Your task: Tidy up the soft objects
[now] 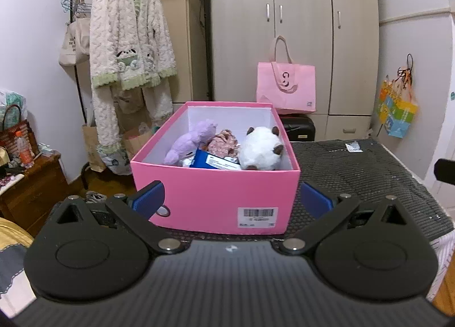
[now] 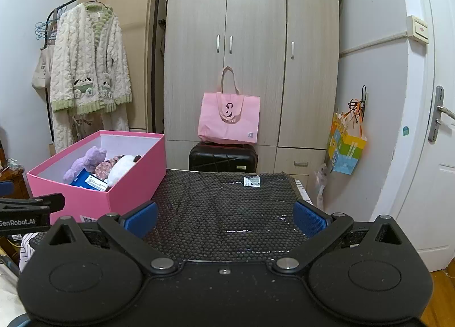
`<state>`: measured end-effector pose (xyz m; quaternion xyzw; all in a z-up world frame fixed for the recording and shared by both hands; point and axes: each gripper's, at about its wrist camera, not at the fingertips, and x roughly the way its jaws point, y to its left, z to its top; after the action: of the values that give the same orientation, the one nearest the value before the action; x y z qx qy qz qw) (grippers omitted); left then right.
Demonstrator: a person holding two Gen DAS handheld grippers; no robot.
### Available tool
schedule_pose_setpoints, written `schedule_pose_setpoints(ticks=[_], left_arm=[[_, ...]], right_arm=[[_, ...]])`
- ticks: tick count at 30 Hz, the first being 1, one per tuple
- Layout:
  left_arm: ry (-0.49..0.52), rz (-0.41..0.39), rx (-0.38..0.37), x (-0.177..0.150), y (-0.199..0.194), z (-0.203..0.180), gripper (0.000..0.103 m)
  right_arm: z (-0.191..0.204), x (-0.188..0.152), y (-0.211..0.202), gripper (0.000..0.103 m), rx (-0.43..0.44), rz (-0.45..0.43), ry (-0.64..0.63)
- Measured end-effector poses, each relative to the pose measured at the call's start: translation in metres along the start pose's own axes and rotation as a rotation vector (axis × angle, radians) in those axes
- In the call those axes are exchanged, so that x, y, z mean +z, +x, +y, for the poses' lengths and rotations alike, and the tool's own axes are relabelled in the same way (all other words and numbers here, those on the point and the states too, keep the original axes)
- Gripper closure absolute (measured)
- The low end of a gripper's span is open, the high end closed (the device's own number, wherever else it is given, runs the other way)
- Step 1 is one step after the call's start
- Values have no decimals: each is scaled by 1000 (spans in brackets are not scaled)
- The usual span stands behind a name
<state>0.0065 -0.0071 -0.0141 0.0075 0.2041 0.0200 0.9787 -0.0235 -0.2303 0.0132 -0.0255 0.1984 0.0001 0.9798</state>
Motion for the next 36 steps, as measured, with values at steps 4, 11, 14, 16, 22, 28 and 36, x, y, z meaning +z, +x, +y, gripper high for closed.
schedule_pose_setpoints(ticks=[4, 11, 14, 16, 22, 28, 36], left_arm=[[3, -6, 4, -1, -2, 2, 0], [0, -24, 41, 1, -5, 3, 0], [11, -32, 37, 1, -6, 2, 0], [15, -38, 37, 0, -7, 1, 0], [20, -28, 38, -4, -4, -3, 0], [8, -39, 41, -8, -6, -4, 0], [17, -62, 49, -8, -8, -4, 0]], right_arm=[[1, -1, 0, 0, -6, -4, -6], [2, -7, 7, 0, -62, -37, -15], [1, -8, 9, 0, -55, -28, -7], [0, -8, 9, 0, -55, -30, -6], [0, -8, 6, 0, -56, -45, -3], [3, -9, 5, 0, -57, -50, -18], [2, -10, 3, 0, -65, -57, -17]])
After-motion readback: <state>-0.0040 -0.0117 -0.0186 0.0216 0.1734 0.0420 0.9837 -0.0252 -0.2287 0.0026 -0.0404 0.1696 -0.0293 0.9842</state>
